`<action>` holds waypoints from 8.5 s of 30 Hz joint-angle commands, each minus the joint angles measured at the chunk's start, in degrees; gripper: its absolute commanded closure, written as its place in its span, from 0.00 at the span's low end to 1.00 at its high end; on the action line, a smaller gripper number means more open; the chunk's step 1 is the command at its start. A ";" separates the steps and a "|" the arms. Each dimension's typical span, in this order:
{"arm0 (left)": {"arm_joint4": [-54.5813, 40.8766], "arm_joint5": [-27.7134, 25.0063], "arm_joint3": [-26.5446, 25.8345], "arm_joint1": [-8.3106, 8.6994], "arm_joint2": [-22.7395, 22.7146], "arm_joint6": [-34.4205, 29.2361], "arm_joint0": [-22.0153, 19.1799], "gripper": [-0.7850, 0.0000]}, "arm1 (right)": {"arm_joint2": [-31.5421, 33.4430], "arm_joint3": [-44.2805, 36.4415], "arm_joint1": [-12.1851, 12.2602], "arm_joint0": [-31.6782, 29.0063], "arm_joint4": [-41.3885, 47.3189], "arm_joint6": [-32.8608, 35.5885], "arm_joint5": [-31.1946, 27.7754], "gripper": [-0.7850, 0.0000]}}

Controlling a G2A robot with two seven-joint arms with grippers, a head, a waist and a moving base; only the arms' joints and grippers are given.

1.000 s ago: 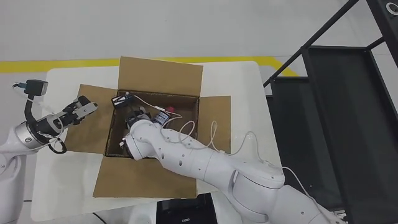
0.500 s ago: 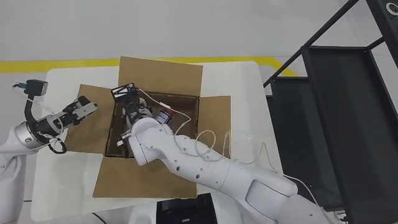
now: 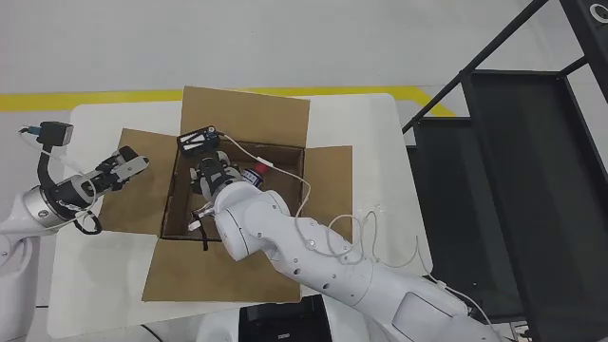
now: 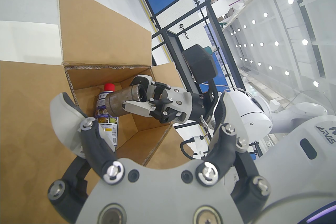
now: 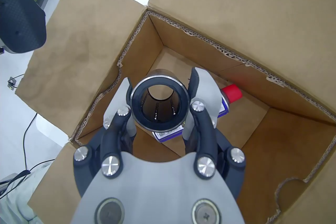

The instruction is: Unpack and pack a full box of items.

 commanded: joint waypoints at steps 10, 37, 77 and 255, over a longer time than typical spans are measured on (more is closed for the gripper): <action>0.00 0.00 0.00 0.00 0.00 0.00 0.00 0.00 | 1.78 1.15 0.45 -0.04 -0.55 0.65 -4.90 1.00; 0.00 0.00 0.00 0.00 0.00 0.00 0.00 0.00 | 22.28 -11.52 6.78 -1.40 5.98 23.83 -49.25 1.00; 0.00 0.00 0.00 0.00 0.00 0.00 0.00 0.00 | 46.40 -43.93 12.77 -29.77 2.59 19.61 -49.31 1.00; 0.00 0.00 0.00 0.00 0.00 0.00 0.00 0.00 | 8.31 -5.33 7.38 -4.87 47.38 -5.93 15.14 0.00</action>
